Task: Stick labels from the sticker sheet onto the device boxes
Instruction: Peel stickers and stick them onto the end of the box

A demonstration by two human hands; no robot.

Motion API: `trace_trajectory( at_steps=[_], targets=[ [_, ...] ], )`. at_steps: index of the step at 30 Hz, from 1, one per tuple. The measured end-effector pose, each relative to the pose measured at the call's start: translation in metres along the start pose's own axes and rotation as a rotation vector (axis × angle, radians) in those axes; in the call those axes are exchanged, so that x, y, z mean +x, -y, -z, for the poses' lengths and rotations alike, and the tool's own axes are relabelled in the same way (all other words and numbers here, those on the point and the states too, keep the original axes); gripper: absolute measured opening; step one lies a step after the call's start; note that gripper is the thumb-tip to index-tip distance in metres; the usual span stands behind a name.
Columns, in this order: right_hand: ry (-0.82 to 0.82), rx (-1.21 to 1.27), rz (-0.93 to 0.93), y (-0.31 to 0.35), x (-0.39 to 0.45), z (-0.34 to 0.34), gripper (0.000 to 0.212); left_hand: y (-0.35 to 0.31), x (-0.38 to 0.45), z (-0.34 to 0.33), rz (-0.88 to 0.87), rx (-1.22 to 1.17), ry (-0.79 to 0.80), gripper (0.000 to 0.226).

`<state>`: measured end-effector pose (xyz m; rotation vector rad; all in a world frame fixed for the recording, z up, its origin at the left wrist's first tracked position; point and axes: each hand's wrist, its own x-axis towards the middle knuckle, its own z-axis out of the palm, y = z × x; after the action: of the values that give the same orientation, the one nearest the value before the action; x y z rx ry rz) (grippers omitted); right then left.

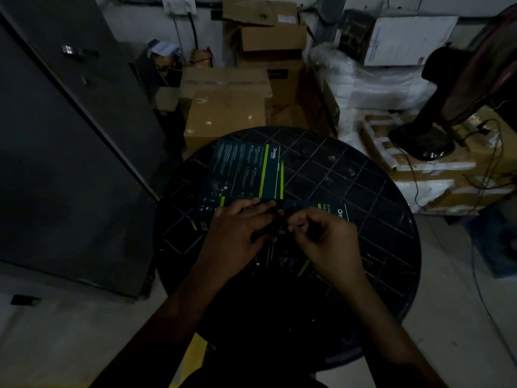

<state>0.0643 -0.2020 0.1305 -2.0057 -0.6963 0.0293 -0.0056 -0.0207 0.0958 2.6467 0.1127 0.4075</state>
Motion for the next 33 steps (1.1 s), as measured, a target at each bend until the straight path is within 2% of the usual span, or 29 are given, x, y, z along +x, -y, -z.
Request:
trace_trajectory(
  at_steps=[4,7,13,21,28,33],
  targets=[
    [-0.077,-0.004,-0.012,0.0,-0.004,-0.002,0.015,-0.001,0.003,-0.002,0.013,-0.006,0.011,0.051],
    [-0.072,0.087,-0.127,-0.002,-0.008,0.0,0.014,-0.002,0.005,-0.001,0.003,0.007,0.014,0.051],
    [-0.092,0.162,-0.183,-0.002,-0.01,0.005,0.023,-0.003,0.006,-0.002,-0.003,0.033,0.041,0.052],
    [-0.068,0.032,-0.15,-0.003,-0.006,0.005,0.028,-0.004,0.007,-0.001,0.003,0.039,0.047,0.052],
    [-0.041,-0.028,-0.119,-0.007,-0.009,-0.001,0.049,-0.006,0.007,0.002,0.007,0.031,0.055,0.052],
    [-0.07,-0.056,-0.13,-0.009,-0.009,-0.003,0.051,-0.006,0.008,0.002,0.013,0.037,0.079,0.052]
  ],
)
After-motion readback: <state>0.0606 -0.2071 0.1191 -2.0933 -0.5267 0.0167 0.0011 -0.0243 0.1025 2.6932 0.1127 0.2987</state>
